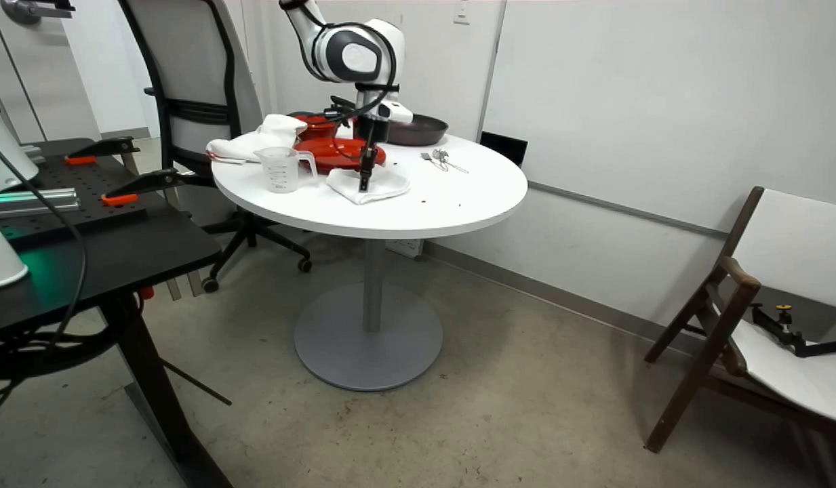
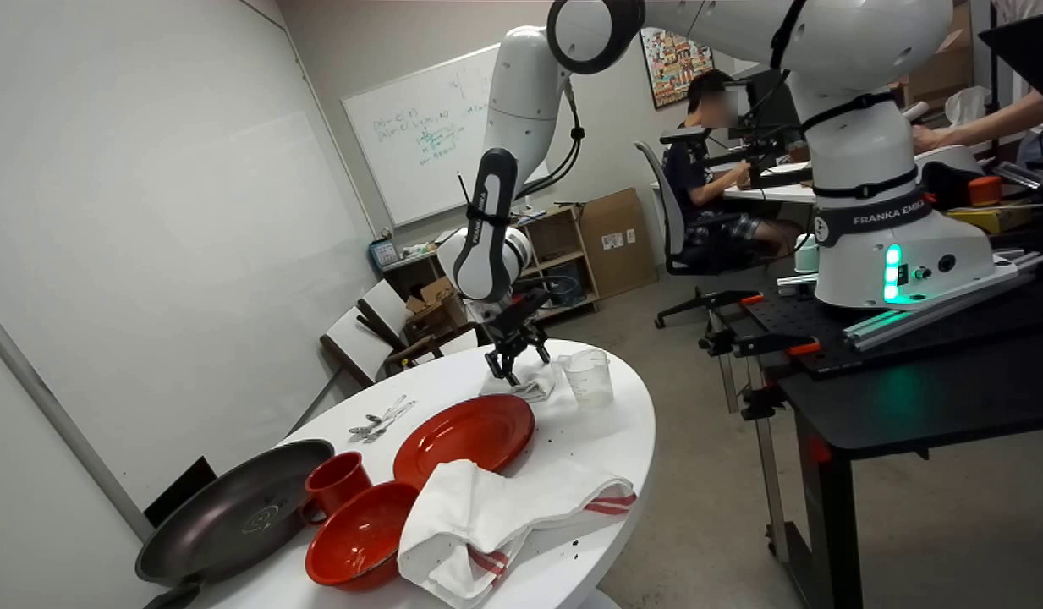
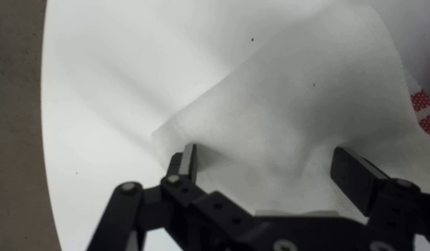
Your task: Use the towel on the right to wipe the countertop
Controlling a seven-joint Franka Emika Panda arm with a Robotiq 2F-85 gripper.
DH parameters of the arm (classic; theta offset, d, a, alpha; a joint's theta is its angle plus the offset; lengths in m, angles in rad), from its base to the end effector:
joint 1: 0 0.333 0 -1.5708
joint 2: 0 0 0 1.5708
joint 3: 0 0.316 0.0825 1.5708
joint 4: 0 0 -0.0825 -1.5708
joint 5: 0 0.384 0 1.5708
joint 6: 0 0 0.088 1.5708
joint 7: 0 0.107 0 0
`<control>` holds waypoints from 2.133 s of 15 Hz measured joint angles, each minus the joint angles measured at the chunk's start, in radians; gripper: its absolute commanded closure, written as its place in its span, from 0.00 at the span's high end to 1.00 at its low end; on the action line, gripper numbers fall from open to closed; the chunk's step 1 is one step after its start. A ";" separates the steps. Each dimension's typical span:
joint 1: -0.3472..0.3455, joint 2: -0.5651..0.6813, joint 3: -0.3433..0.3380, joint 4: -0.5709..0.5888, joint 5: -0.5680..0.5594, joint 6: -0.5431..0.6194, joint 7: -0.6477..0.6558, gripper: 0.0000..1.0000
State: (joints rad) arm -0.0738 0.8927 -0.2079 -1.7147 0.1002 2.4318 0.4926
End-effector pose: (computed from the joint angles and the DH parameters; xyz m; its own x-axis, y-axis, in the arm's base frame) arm 0.6131 -0.1715 0.0680 0.6947 -0.7146 -0.0823 -0.6971 -0.6971 0.1676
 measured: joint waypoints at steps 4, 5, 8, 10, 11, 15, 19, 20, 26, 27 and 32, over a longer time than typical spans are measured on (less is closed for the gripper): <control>0.001 0.000 0.002 -0.006 0.001 0.000 0.000 0.36; 0.001 -0.001 0.001 -0.008 0.001 0.000 0.000 0.28; -0.001 -0.010 -0.003 -0.015 0.001 -0.004 0.000 0.07; -0.004 -0.017 -0.003 -0.023 0.002 -0.004 0.000 0.00; -0.004 -0.022 -0.003 -0.028 0.002 -0.004 0.000 0.00; -0.006 -0.031 -0.003 -0.047 0.002 -0.003 0.000 0.01; -0.007 -0.044 -0.005 -0.075 0.003 -0.004 0.000 0.01; -0.007 -0.050 -0.008 -0.087 0.003 -0.005 0.000 0.01; -0.018 -0.082 -0.048 -0.168 0.003 -0.022 0.000 0.01; -0.021 -0.086 -0.053 -0.180 0.003 -0.024 0.000 0.01; -0.035 -0.109 -0.058 -0.227 0.005 -0.035 0.000 0.01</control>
State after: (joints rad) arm -0.1085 0.7837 -0.2655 -1.9418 0.1053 2.3964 0.4925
